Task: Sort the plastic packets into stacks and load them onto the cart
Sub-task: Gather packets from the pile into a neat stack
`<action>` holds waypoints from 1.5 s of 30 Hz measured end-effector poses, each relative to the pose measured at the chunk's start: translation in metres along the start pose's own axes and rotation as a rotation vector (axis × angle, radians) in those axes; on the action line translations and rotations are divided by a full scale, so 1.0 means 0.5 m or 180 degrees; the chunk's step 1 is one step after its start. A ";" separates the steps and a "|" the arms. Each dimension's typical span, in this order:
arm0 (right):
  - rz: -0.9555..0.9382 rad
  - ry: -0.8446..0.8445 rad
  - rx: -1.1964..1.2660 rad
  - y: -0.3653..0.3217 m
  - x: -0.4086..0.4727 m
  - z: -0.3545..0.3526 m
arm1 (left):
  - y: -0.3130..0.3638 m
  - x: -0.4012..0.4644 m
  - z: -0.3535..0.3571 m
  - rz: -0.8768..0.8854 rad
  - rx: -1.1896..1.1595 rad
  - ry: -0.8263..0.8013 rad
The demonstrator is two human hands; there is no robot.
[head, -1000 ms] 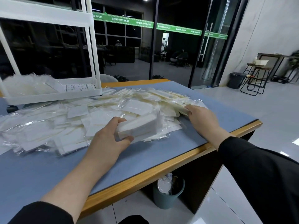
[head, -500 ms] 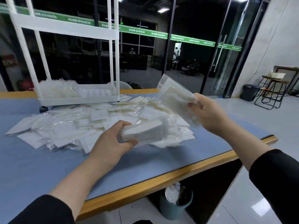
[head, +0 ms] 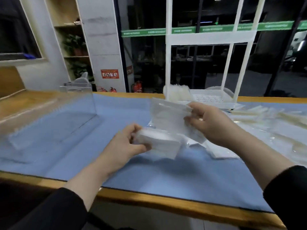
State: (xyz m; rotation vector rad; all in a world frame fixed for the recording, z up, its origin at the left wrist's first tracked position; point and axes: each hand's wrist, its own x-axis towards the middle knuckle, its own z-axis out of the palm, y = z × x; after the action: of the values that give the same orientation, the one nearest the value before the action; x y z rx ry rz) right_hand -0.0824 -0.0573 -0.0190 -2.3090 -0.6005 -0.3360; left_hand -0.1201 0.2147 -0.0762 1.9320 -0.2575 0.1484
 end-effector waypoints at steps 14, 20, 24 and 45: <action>-0.0351 -0.0718 0.0066 0.010 0.030 0.146 | -0.063 -0.002 0.004 -0.0163 -0.0076 0.0385; 0.0146 0.0202 0.0176 0.054 0.001 0.103 | -0.080 0.004 -0.002 -0.0195 0.0054 0.0459; 0.0559 -0.0037 0.0470 0.090 -0.023 0.071 | -0.078 0.003 -0.001 -0.0171 -0.0120 0.0359; -0.0944 0.0386 -0.0114 0.028 -0.012 0.156 | -0.061 -0.008 -0.006 -0.0153 -0.0536 0.0185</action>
State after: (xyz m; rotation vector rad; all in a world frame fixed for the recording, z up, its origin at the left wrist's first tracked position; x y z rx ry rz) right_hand -0.0754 -0.0134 -0.0849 -2.2140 -0.8826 -0.6259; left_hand -0.1164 0.2287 -0.1035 1.7623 -0.1789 0.1464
